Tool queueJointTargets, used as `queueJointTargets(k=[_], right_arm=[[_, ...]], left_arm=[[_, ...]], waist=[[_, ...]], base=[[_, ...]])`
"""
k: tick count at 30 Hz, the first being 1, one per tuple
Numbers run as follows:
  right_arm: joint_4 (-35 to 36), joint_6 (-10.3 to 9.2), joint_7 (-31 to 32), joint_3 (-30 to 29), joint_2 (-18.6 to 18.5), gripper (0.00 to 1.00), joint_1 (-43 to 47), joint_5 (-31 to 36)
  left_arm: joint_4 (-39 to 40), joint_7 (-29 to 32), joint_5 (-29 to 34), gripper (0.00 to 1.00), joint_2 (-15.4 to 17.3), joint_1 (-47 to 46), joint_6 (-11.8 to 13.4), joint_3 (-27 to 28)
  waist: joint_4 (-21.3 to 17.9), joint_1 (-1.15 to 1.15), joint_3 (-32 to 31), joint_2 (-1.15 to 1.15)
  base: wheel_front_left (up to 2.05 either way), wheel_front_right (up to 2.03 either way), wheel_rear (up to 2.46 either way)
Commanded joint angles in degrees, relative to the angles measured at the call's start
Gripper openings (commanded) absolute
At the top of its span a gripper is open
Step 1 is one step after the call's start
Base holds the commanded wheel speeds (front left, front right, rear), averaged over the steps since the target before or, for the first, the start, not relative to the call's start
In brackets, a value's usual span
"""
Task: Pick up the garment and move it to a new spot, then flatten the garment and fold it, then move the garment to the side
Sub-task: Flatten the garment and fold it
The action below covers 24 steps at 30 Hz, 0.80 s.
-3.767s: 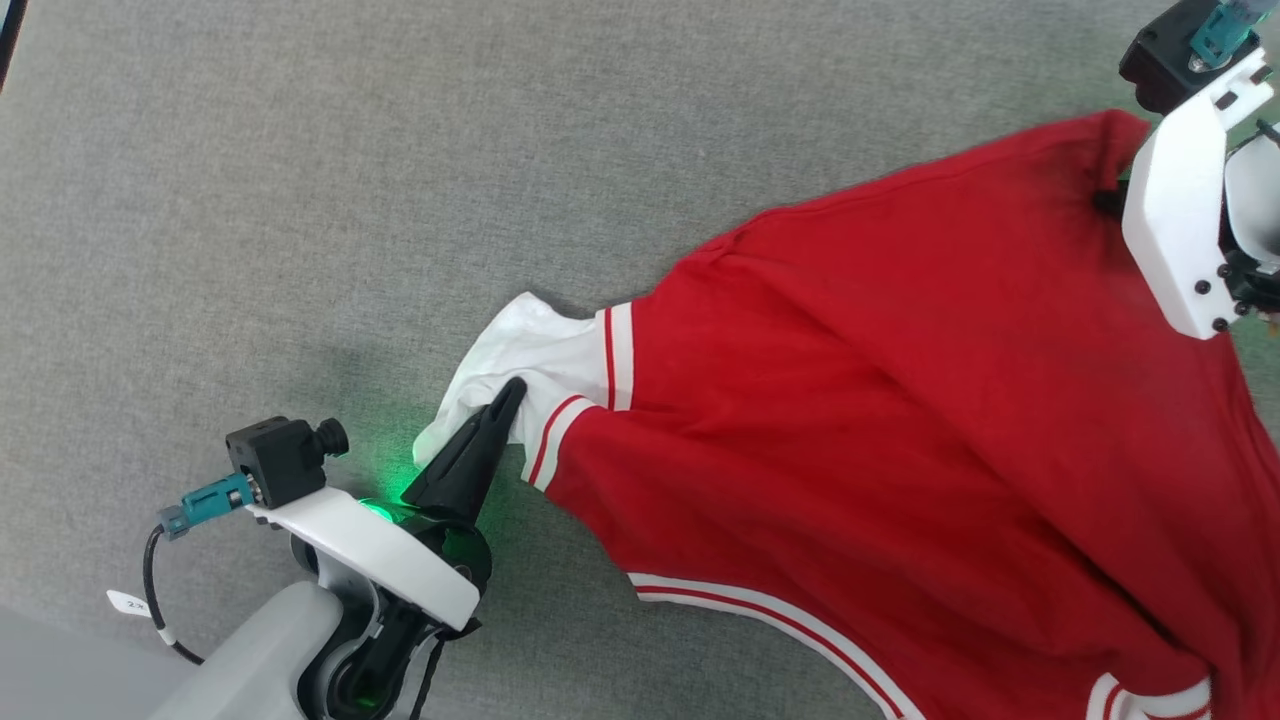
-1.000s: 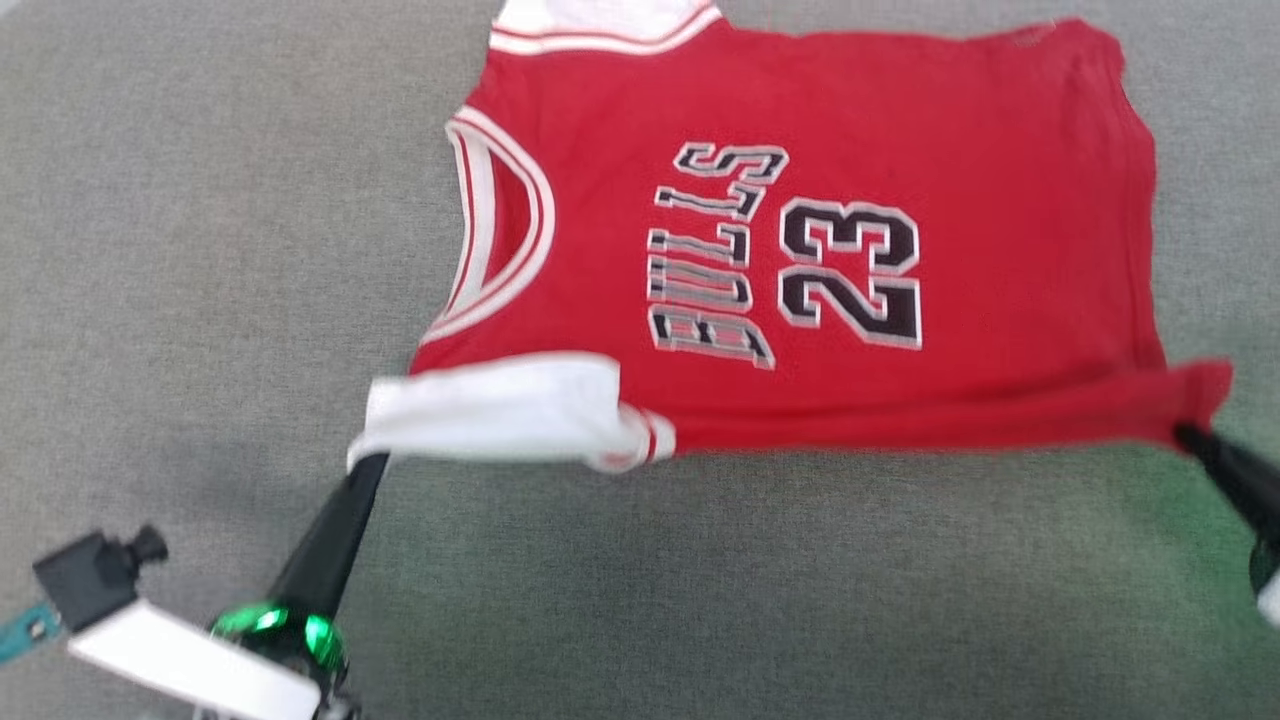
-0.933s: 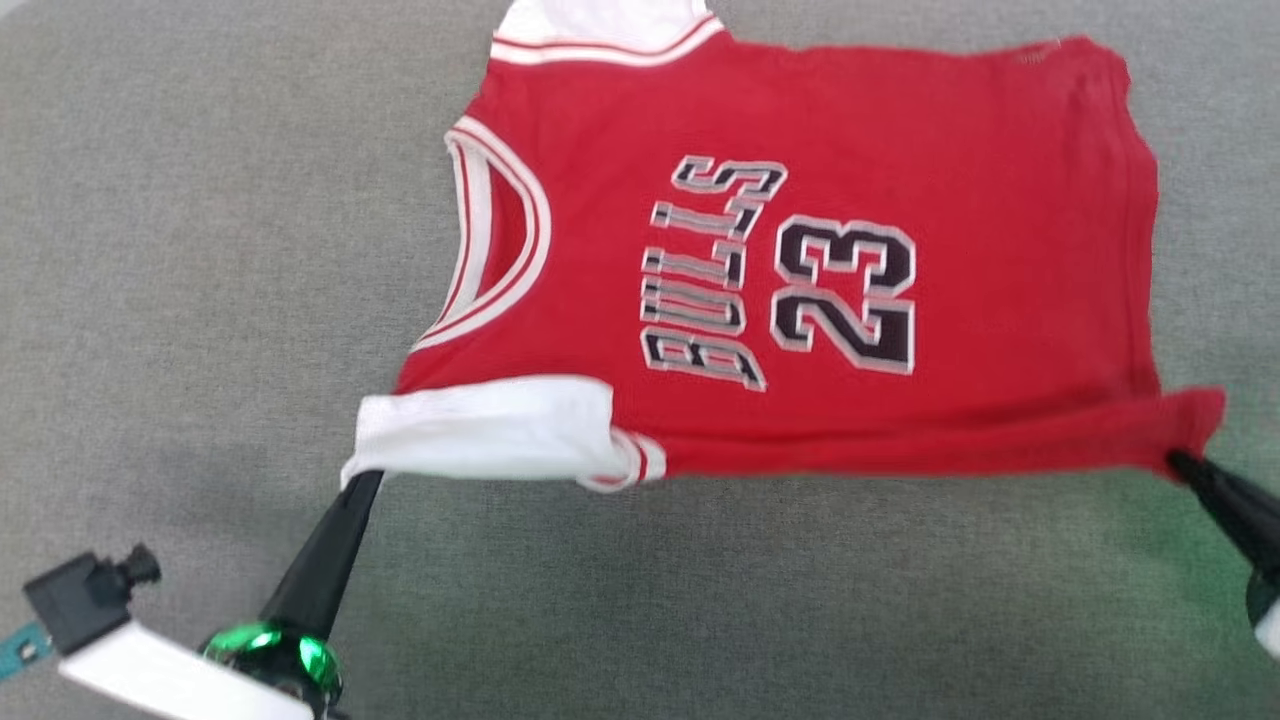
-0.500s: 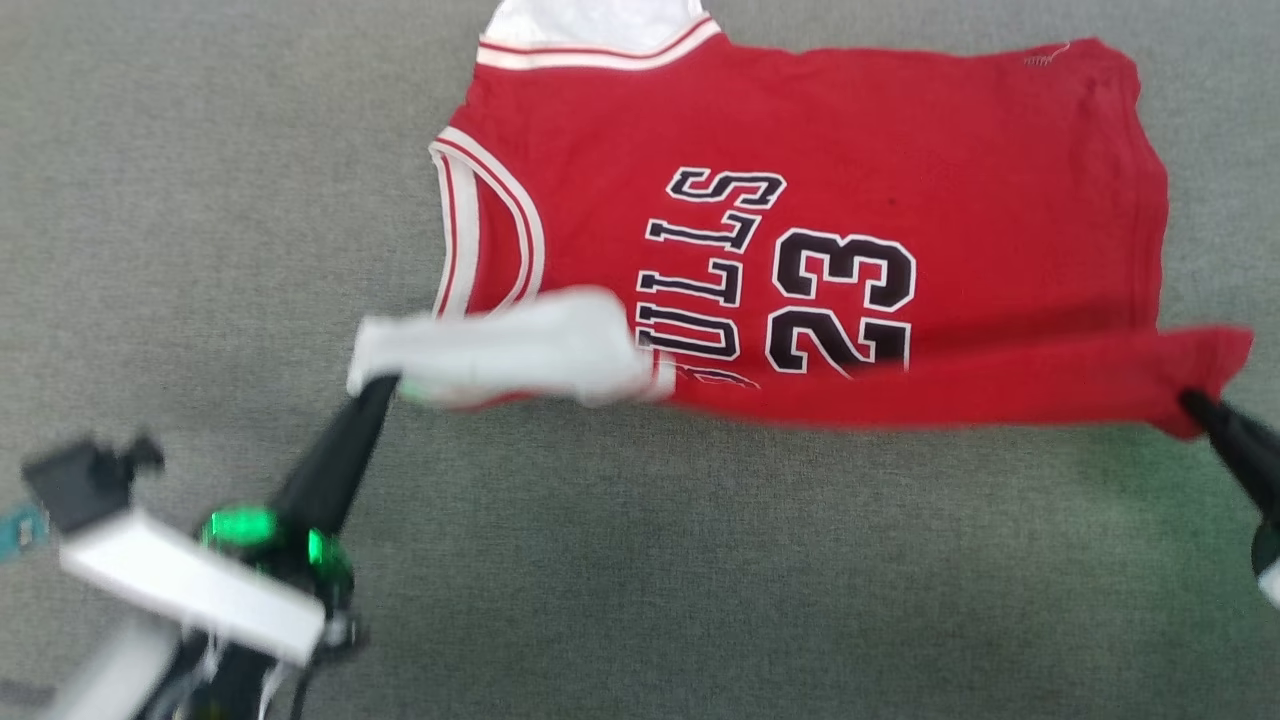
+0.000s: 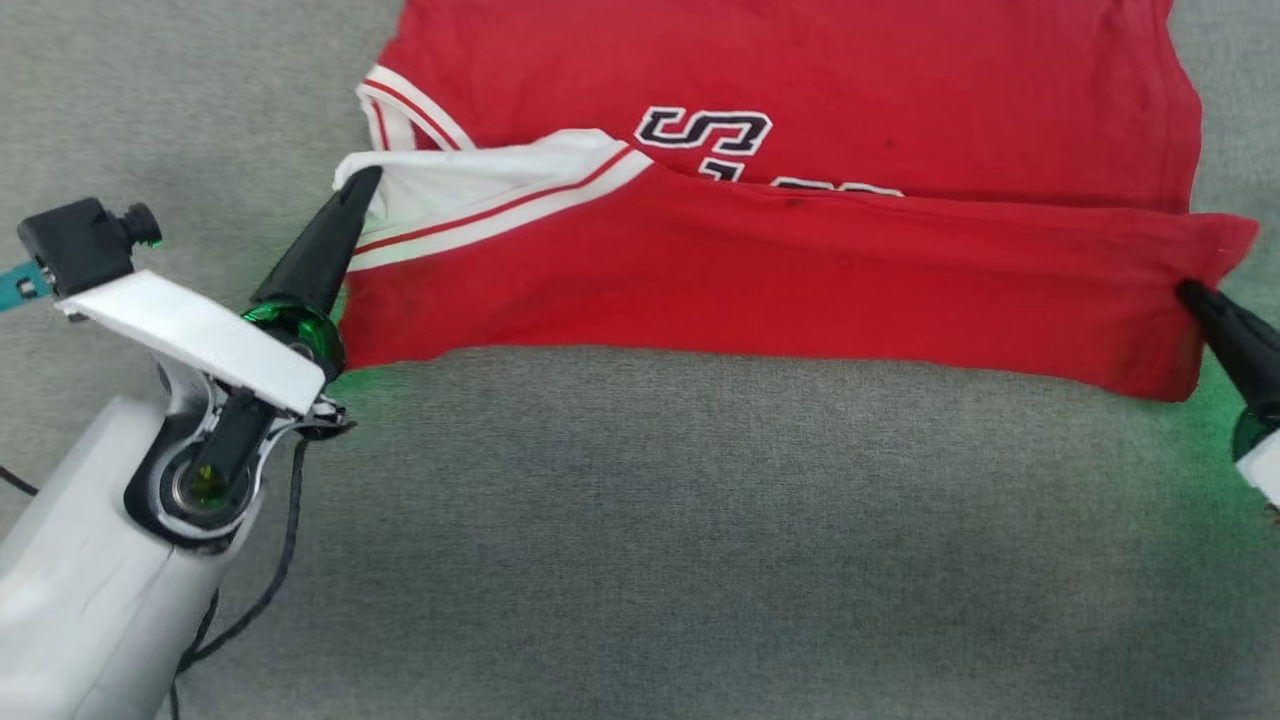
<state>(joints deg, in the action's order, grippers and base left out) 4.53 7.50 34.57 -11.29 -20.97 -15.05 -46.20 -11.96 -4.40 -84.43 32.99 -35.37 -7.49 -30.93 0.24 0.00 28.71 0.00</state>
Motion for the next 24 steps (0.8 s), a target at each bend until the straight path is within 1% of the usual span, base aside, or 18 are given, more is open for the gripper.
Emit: queueJointTargets(k=[1,5,10,11,12,13,14,15,18,21,23,24], right_arm=[[-0.9,-0.03,-0.7,0.4,-0.1,0.0,-1.2,0.5],[-3.0,-0.03,-2.0,2.8,-0.4,0.0,-2.4,1.4],[-5.3,-0.03,-3.5,4.9,-0.5,0.0,-3.8,1.2],[-5.7,-0.03,-3.8,5.3,-0.6,0.0,-4.0,1.2],[-5.9,-0.03,-4.4,5.7,-0.9,0.0,-4.2,1.4],[-6.1,-0.03,-5.1,5.9,-1.1,0.29,-4.3,1.8],[-6.3,-0.03,-6.0,6.2,-1.4,0.73,-4.4,2.2],[-6.5,-0.03,-6.8,6.1,-1.6,1.0,-4.6,2.6],[-6.6,-0.03,-8.7,6.3,-1.9,1.0,-4.4,3.7],[-5.9,-0.02,-10.2,6.2,-2.4,1.0,-3.5,4.4],[-5.3,-0.02,-10.9,6.3,-2.6,1.0,-3.1,4.9],[-5.3,-0.02,-10.9,6.3,-2.6,1.0,-3.1,4.9]], left_arm=[[-1.5,0.4,0.5,0.0,-0.1,-1.1,0.1,-0.5],[-6.5,0.2,1.4,0.0,-0.3,-2.8,0.1,-2.3],[-10.1,-0.3,2.1,0.0,0.3,-3.9,0.1,-4.5],[-10.8,-0.5,2.7,0.08,0.7,-4.2,0.1,-5.0],[-11.3,-0.9,3.0,0.33,0.9,-4.5,0.2,-5.4],[-11.7,-1.3,3.4,0.57,1.2,-4.7,0.2,-5.7],[-11.7,-1.6,4.1,0.98,1.7,-5.0,0.2,-6.2],[-11.6,-2.0,4.8,1.0,2.2,-5.5,0.2,-6.8],[-10.0,-2.4,7.8,1.0,4.8,-6.7,0.1,-9.2],[-7.9,-2.8,12.0,1.0,8.5,-9.1,0.1,-11.5],[-6.5,-1.7,13.9,1.0,11.3,-10.2,0.1,-12.7],[-6.5,-1.7,13.9,1.0,11.3,-10.2,0.1,-12.7]], waist=[[-0.7,0.0,1.0,0.0],[-1.3,0.0,2.5,0.0],[-1.6,0.0,3.4,0.0],[-1.6,0.0,3.4,0.0],[-1.6,0.0,3.3,0.0],[-1.5,0.0,3.2,0.0],[-1.5,0.0,3.0,0.0],[-1.4,0.0,2.6,0.0],[-0.9,0.0,1.3,0.0],[-0.3,0.0,-0.3,0.0],[0.1,0.0,-1.4,0.0],[0.1,0.0,-1.4,0.0]], base=[[0.0,0.0,0.0],[0.0,0.0,0.0],[0.0,0.0,0.0],[0.0,0.0,0.0],[0.0,0.0,0.0],[0.0,0.0,0.0],[0.0,0.0,0.0],[0.0,0.0,0.0],[0.0,0.0,0.0],[0.0,0.0,0.0],[0.0,0.0,0.0],[0.0,0.0,0.0]])
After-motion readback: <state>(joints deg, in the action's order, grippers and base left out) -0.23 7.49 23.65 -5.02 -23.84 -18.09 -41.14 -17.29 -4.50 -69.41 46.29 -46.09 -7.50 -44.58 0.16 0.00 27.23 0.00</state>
